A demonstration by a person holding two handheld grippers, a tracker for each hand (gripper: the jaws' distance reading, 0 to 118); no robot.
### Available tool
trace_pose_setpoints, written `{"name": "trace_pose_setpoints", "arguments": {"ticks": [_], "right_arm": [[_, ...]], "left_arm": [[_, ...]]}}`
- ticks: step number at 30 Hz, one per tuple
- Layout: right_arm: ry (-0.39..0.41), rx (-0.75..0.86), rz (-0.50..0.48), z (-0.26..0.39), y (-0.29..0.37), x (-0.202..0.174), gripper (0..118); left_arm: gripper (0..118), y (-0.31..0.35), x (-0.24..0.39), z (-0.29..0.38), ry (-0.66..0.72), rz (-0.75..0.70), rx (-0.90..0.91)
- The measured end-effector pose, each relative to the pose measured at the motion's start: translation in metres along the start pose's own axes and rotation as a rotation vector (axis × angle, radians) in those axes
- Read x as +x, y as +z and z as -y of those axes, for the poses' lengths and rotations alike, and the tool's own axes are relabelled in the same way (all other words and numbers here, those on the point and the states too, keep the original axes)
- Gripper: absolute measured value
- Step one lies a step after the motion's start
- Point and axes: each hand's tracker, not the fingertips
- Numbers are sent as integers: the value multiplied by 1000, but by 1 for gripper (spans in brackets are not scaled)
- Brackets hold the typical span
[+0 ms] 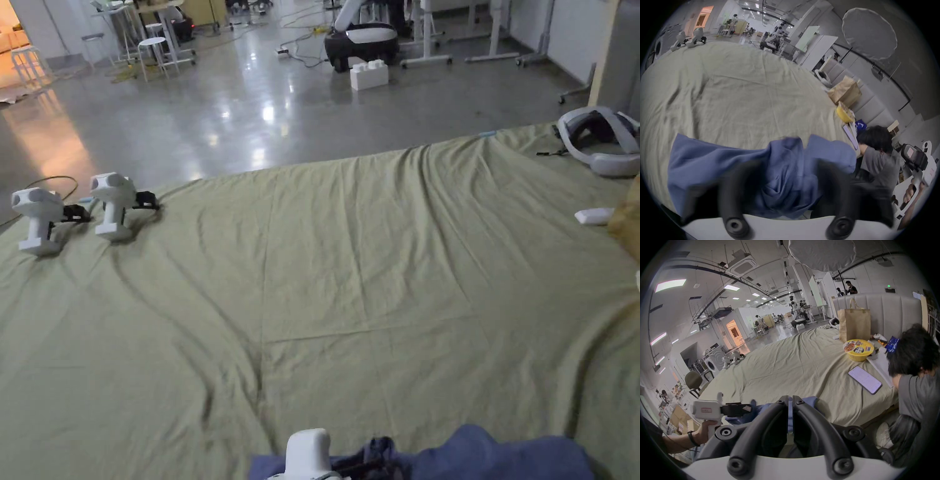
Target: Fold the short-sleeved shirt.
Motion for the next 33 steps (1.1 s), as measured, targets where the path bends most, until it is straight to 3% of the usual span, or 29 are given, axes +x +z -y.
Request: {"name": "trace_pose_setpoints", "arguments": {"ticks": [1,3,6,7,8,10,16,21,22,24,25,27,31,33], "right_arm": [[-13,-4,-24,2,0,4,6],[-18,13,-42,7,5,6,6],[-23,10,-56,10,6,8,6],[-28,8,-52,10,6,8,6],[-32,5,-52,11,6,9,6],[-42,2,-54,13,6,13,6],[-11,6,-26,8,19,11,6],[-42,4,-17,9,20,15,6],[-48,0,-19,9,18,15,6],[-47,-3,-21,10,15,14,6],[-46,-4,-22,10,14,13,6],[-49,-12,-36,10,9,13,6],[-29,-29,-60,11,4,8,6],[-11,-43,-65,11,2,6,6]], "left_arm": [[105,4,-4,-1,27,21,-4],[107,31,-12,-9,129,157,98],[106,61,-27,-17,234,121,200],[99,60,-32,-17,246,94,200],[79,55,-36,-15,251,104,188],[3,31,-36,-11,278,92,126],[2,-49,-18,29,205,98,-108],[3,-23,-20,13,256,117,-52],[15,-6,-25,6,255,124,-14],[93,31,-38,-1,267,155,75],[102,52,-52,-5,317,177,105],[112,84,-82,-8,360,182,134],[112,108,-149,-5,458,13,217],[111,102,-175,4,628,79,227]]}}
